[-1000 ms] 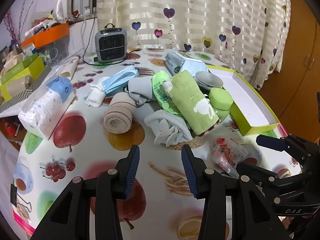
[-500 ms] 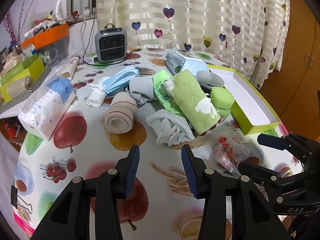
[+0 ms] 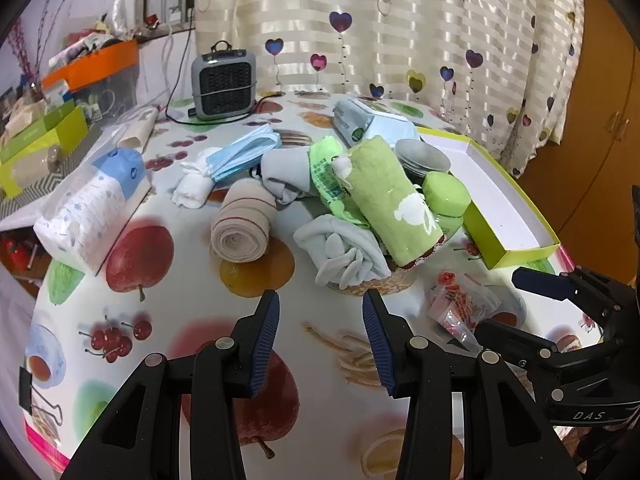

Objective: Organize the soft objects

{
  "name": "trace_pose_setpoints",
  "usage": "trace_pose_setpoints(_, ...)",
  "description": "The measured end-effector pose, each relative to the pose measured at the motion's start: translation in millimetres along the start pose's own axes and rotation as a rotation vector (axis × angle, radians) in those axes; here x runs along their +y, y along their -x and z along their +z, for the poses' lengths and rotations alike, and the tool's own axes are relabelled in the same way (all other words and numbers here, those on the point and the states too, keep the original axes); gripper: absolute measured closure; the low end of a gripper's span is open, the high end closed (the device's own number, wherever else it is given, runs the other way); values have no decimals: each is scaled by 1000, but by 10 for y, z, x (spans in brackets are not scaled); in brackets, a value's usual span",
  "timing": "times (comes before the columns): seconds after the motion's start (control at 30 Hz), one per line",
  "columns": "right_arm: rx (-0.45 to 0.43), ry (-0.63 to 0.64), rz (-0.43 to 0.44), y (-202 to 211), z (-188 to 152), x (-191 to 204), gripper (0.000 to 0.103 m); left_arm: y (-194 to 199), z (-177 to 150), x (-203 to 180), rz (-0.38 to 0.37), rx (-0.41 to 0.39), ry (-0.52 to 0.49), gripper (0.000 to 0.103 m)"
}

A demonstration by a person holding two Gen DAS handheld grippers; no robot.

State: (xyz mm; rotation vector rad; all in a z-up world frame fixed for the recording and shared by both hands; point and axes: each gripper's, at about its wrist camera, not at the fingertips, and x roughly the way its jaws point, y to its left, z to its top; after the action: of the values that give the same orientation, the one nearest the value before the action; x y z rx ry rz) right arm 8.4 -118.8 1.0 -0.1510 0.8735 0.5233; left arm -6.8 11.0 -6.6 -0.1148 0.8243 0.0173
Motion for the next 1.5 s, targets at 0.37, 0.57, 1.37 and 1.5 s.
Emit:
trace_pose_setpoints(0.37,5,-3,-1,-35,-10,-3,28,4,6,38,0,-9,3,61)
trace_pose_setpoints(0.57,12,-7,6,-73,19,-23,28,2,28,62,-17,-13,7,61)
trace_pose_setpoints(1.37,75,-29,37,-315,-26,-191,38,-75,105,-66,-94,-40,-4,61)
trace_pose_setpoints(1.5,86,-24,38,-363,-33,-217,42,-123,153,-108,-103,-37,-9,61)
